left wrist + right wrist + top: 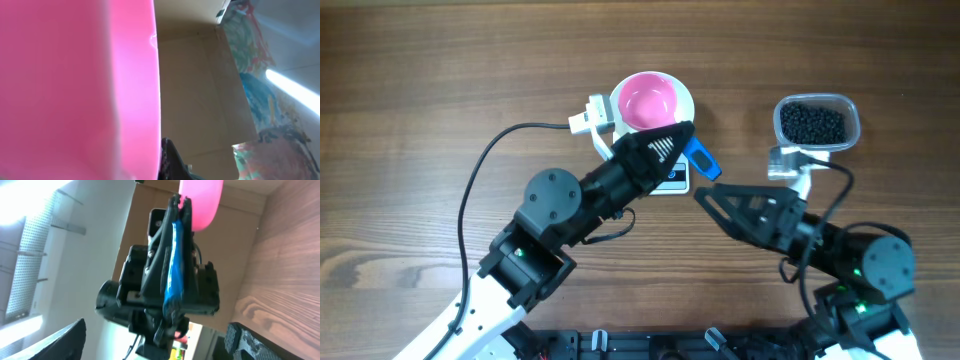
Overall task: Scoop item into bowl and weigh 150g on scale
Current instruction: 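Grasp the blue scoop handle with the right gripper beside the left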
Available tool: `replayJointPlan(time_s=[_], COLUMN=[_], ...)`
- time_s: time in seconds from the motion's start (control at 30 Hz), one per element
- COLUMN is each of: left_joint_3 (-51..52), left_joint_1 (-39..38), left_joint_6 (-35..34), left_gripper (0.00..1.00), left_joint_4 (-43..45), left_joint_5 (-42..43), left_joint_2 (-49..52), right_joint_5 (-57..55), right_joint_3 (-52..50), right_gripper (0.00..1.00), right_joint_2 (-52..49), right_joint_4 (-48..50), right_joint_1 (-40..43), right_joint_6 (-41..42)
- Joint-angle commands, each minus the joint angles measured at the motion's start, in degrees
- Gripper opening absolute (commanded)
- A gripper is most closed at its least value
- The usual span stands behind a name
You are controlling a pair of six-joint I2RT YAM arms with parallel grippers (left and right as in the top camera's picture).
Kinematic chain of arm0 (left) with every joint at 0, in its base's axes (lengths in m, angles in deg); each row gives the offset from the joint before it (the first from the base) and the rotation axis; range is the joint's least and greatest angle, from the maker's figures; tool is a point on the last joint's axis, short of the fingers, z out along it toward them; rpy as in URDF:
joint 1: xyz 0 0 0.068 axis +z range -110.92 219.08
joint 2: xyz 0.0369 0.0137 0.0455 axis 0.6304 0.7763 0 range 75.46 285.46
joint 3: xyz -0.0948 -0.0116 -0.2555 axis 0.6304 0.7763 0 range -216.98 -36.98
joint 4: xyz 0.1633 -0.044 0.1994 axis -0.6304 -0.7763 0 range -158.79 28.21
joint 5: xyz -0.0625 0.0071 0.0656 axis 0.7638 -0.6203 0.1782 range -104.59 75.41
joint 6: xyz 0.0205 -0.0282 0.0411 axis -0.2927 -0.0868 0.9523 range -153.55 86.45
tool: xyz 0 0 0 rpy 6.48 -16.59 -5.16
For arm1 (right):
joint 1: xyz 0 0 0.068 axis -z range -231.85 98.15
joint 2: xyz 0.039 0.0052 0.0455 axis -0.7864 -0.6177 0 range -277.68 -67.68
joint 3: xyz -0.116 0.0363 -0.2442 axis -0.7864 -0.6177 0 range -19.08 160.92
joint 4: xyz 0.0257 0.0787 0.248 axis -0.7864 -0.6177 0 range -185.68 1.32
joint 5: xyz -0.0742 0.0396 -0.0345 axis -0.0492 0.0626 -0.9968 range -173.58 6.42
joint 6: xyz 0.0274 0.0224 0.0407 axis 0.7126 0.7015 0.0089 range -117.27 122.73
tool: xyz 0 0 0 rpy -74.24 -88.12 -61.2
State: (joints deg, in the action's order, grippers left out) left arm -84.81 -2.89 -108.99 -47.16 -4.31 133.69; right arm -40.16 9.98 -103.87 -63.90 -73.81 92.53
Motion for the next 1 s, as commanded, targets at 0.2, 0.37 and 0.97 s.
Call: replayJointPlan(time_s=[0.2,0.37,0.97], left_joint_3=[-0.6,-0.6,-0.6], left_joint_1=[-1.3,-1.3,-1.7], left_joint_6=[0.0,0.5,3.2], left_gripper=[0.04,0.04,0.04], left_joint_4=[0.4,0.1,-2.3], left_joint_5=[-2.5,-4.0,-7.2], left_joint_2=[0.0,0.0,0.2], right_joint_5=[-9.1,-12.2,-9.1], right_joint_3=[1.4,1.4,1.4], right_gripper=[0.85,0.62,0.47], right_joint_2=[-7.1,-8.2,-9.4], right_joint_4=[5.9,5.7,6.2], right_joint_1=[-2.6,-2.6,-2.6], right_joint_6=[0.2,0.2,3.4])
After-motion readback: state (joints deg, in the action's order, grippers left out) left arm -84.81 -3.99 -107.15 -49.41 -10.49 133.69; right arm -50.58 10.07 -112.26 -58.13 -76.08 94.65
